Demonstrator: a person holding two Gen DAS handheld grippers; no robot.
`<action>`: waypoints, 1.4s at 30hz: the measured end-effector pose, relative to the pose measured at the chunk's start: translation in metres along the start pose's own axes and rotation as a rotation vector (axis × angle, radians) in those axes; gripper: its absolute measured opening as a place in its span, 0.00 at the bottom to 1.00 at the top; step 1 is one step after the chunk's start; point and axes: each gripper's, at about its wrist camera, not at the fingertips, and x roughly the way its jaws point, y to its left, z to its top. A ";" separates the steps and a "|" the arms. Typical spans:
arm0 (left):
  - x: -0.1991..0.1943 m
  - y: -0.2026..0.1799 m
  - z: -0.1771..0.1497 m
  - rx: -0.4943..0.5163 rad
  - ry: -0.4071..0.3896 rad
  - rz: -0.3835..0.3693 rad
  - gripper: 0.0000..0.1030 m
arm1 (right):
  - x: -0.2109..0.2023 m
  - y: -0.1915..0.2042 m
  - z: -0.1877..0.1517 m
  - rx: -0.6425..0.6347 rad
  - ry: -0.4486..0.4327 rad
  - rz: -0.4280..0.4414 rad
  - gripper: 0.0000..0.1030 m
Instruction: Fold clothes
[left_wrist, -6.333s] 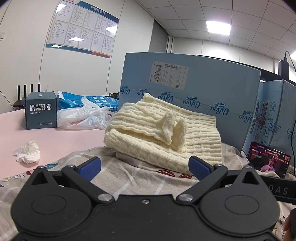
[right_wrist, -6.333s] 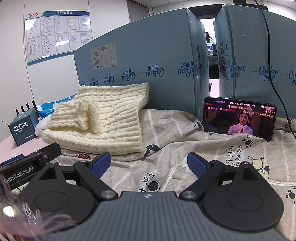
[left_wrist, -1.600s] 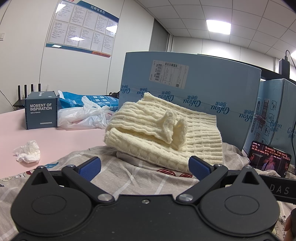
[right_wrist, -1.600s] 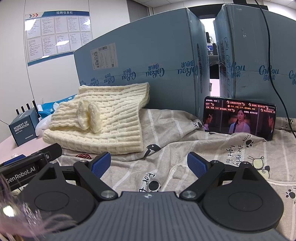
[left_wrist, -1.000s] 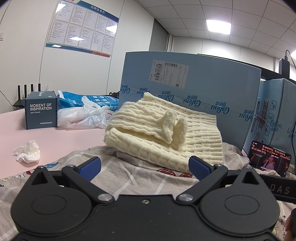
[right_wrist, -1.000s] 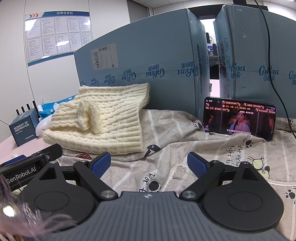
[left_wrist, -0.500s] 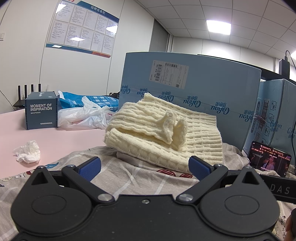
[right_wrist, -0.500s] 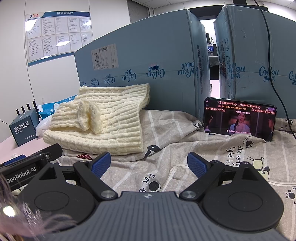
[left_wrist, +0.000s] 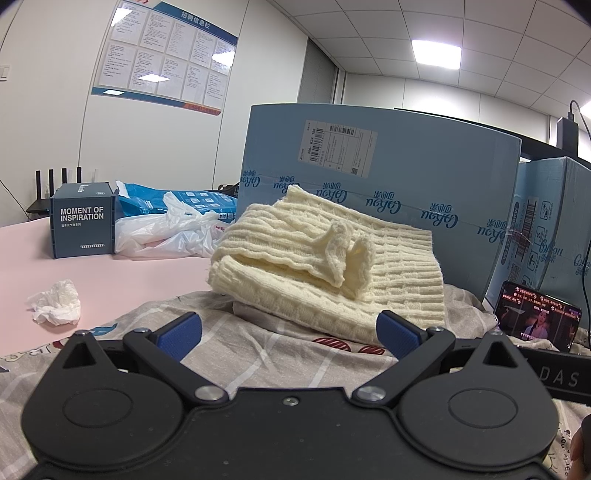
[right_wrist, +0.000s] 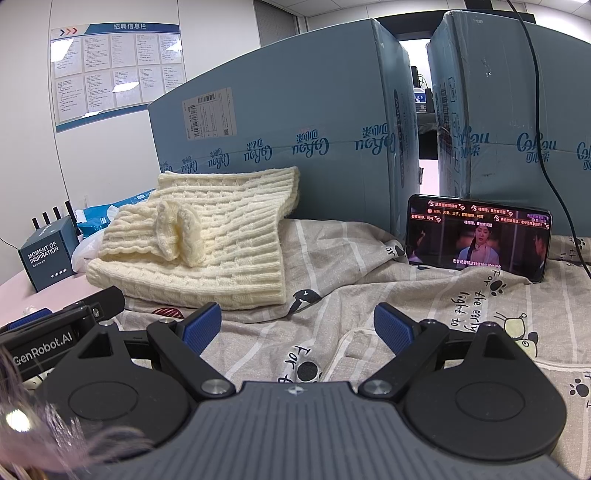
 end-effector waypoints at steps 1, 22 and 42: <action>0.000 0.000 0.000 0.000 0.000 0.000 1.00 | 0.000 0.000 0.000 0.000 0.000 0.000 0.86; 0.000 -0.001 0.000 0.007 -0.001 0.006 1.00 | -0.001 0.000 0.000 0.001 -0.005 -0.001 0.87; 0.000 -0.001 0.000 0.009 -0.005 0.019 1.00 | -0.002 0.000 0.000 0.002 -0.009 0.000 0.87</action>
